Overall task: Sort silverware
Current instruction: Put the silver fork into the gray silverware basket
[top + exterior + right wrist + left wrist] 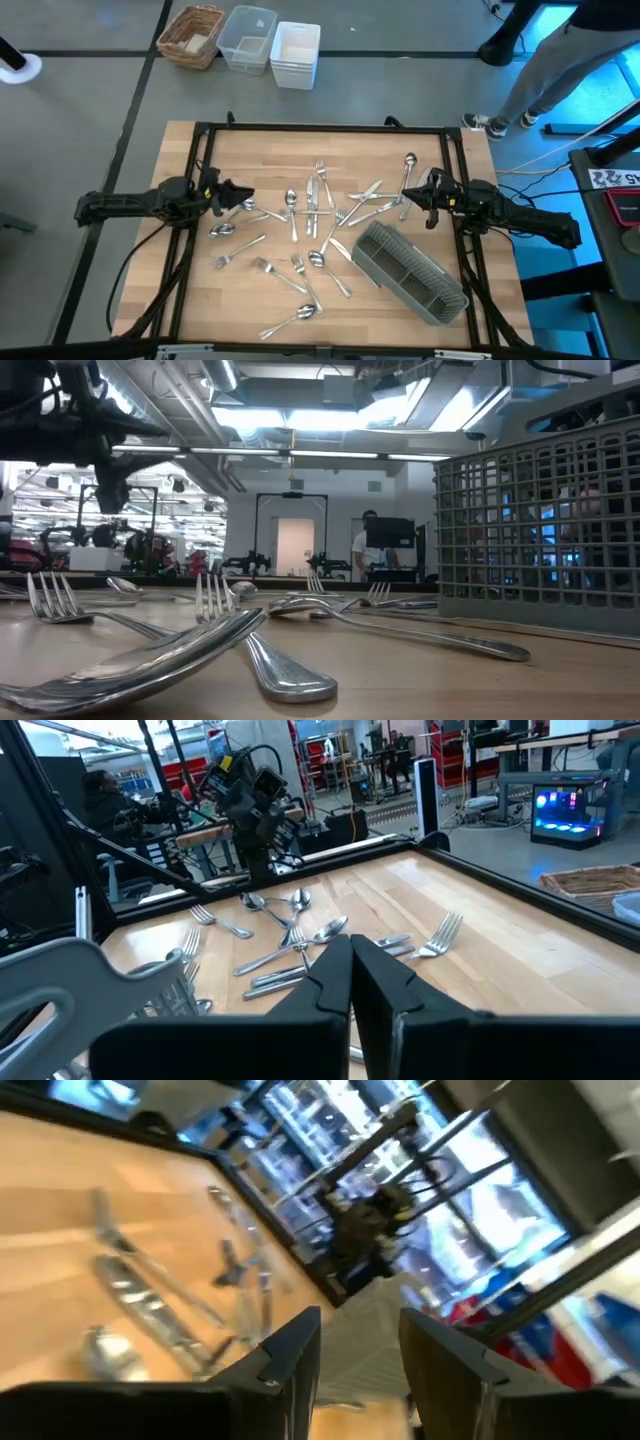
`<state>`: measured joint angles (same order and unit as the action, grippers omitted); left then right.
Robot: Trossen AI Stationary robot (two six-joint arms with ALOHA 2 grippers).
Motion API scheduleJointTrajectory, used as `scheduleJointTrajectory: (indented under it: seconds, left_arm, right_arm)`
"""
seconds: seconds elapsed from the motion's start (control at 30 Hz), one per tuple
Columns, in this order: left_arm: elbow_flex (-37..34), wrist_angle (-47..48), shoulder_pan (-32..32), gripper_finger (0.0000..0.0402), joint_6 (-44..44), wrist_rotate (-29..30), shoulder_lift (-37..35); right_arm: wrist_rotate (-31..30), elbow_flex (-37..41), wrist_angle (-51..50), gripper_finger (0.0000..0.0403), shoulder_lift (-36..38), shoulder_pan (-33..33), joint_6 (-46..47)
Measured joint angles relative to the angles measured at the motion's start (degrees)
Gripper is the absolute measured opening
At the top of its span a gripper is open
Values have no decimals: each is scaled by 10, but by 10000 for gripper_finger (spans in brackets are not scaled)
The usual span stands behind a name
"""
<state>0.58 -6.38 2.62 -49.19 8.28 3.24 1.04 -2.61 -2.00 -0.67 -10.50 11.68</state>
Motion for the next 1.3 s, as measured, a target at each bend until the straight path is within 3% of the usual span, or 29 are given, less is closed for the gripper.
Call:
scheduleJointTrajectory:
  seconds: [0.3, 0.5, 0.7, 0.83, 1.0, 1.17, 1.3]
  left_arm:
    - [6, -237, -78, 131, 131, 23, 139]
    - [67, -261, -129, 131, 164, 44, 302]
    - [188, -255, -195, 131, 263, 21, 494]
    - [276, -205, -240, 131, 286, -8, 603]
    - [371, -42, -281, 131, 233, -8, 700]
    - [428, 106, -299, 131, 123, -14, 761]
    - [440, 150, -305, 131, 78, -23, 784]
  right_arm:
    - [-6, -1, 4, 8, 0, 0, 0]
    - [-6, -2, 4, 8, 0, 0, 0]
    - [-6, -2, 5, 8, 0, 0, 0]
    - [-6, -3, 7, 8, 0, 0, 0]
    - [-6, -3, 24, 8, 0, 0, 0]
    - [-6, -3, 26, 8, 0, 0, 0]
    - [-6, -3, 26, 8, 0, 0, 0]
